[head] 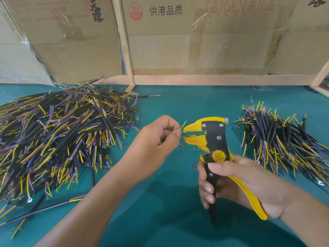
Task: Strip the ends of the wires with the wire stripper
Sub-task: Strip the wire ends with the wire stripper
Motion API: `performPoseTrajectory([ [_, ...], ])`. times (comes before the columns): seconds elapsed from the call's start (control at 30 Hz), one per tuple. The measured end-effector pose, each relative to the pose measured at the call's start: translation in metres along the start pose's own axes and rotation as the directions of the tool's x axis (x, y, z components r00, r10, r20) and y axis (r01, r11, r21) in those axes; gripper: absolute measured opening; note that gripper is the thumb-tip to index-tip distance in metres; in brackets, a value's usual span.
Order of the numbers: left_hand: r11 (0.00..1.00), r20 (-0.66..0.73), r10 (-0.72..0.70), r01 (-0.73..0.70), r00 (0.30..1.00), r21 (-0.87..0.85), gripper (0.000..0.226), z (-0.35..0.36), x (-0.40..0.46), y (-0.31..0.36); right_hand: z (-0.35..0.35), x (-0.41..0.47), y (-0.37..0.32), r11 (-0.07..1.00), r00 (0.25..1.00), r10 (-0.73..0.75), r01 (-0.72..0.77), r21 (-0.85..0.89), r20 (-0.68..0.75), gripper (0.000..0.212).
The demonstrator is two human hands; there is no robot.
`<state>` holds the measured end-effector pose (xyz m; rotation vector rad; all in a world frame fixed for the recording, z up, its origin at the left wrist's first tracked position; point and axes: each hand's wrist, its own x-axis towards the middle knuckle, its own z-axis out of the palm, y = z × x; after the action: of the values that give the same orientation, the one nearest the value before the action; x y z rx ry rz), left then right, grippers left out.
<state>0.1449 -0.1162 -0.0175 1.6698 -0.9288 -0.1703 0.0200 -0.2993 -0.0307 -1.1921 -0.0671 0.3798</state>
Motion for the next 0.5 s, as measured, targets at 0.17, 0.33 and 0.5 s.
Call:
performPoseTrajectory([
  [0.17, 1.0, 0.037, 0.002, -0.002, 0.999, -0.003, 0.015, 0.0014, -0.0001, -0.0002, 0.0012, -0.0006, -0.0008, 1.0, 1.0, 0.006, -0.006, 0.004, -0.01, 0.028],
  [0.33, 0.999, 0.043, -0.003, 0.001, 0.999, 0.05, 0.017, 0.0019, -0.001, 0.0009, 0.0034, -0.0005, -0.0008, 1.0, 0.999, 0.021, -0.021, 0.003, -0.044, 0.026],
  [0.5, 0.991, 0.028, 0.005, -0.009, 1.0, 0.134, 0.011, 0.0031, -0.0015, 0.0034, 0.0058, -0.0001, 0.0001, 0.999, 0.996, 0.04, -0.039, 0.004, -0.083, 0.03],
])
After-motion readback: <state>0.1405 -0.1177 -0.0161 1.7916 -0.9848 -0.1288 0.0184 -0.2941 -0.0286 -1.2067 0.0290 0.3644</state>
